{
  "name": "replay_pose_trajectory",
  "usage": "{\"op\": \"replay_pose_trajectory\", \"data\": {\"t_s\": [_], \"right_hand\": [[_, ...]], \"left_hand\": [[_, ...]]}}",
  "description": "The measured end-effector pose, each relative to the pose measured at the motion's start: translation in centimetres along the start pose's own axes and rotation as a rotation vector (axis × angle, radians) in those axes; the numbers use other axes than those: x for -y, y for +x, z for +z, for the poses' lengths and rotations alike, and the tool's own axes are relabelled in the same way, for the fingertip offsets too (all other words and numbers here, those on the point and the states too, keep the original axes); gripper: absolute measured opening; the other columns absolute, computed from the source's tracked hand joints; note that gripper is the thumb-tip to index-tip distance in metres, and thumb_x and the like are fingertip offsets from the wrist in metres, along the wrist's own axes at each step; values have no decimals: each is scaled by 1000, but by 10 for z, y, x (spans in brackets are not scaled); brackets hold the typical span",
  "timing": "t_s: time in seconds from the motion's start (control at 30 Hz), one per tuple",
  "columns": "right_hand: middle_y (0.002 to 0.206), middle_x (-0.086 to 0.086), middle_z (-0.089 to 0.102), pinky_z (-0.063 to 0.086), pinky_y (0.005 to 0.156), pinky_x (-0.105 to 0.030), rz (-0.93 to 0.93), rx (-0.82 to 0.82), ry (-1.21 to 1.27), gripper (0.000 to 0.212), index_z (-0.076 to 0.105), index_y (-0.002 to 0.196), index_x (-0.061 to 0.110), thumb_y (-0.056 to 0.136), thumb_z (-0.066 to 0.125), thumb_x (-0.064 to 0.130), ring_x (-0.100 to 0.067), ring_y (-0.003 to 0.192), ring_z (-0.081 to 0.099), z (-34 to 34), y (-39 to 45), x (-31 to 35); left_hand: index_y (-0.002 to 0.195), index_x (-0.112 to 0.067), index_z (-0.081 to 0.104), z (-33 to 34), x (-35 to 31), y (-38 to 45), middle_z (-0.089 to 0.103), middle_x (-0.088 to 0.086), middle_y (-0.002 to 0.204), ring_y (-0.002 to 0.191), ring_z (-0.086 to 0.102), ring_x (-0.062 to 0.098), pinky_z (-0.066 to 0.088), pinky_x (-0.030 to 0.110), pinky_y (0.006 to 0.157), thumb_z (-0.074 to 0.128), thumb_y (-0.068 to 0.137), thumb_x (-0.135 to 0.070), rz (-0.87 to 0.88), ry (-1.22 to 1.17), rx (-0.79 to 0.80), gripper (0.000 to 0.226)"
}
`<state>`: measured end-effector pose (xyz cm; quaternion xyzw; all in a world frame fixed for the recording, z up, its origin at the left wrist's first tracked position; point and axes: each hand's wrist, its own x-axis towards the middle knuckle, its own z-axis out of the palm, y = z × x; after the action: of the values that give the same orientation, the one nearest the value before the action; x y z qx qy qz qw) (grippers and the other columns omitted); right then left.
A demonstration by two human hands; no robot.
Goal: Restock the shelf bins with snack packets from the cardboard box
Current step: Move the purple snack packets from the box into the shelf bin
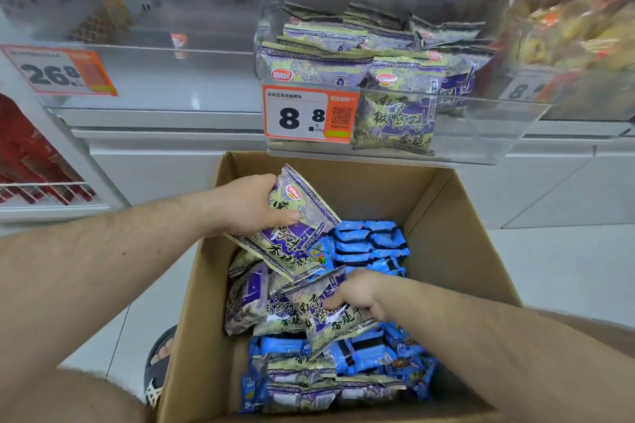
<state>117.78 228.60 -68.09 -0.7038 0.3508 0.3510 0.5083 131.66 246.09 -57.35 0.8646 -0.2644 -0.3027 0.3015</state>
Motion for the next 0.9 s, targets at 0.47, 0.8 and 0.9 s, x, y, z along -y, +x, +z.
{"op": "replay_pose_trajectory", "data": {"t_s": [0.47,0.8,0.9], "right_hand": [[130,-27,58,46,100,-56,-467,306,600,68,64,123,3,56,80,-4,-43,119,57,-115,-124,7],[116,-21,68,55,89,-42,-607,91,553,47,64,120,0,73,67,-4,-35,109,65,-84,-145,25],[111,-18,71,56,84,-38,-626,-4,534,54,63,119,2,67,74,-1,-32,104,68,-80,-153,27]], "left_hand": [[120,-23,56,25,-14,0,69,7,117,118,59,35,43,55,103,79,64,-56,-99,-581,112,69],[124,-14,53,51,-65,-25,59,21,112,100,50,33,37,52,94,70,48,-14,15,-941,233,78],[125,-23,49,55,-74,-32,65,16,121,110,63,34,46,52,102,94,45,-35,96,-782,160,92]]}}
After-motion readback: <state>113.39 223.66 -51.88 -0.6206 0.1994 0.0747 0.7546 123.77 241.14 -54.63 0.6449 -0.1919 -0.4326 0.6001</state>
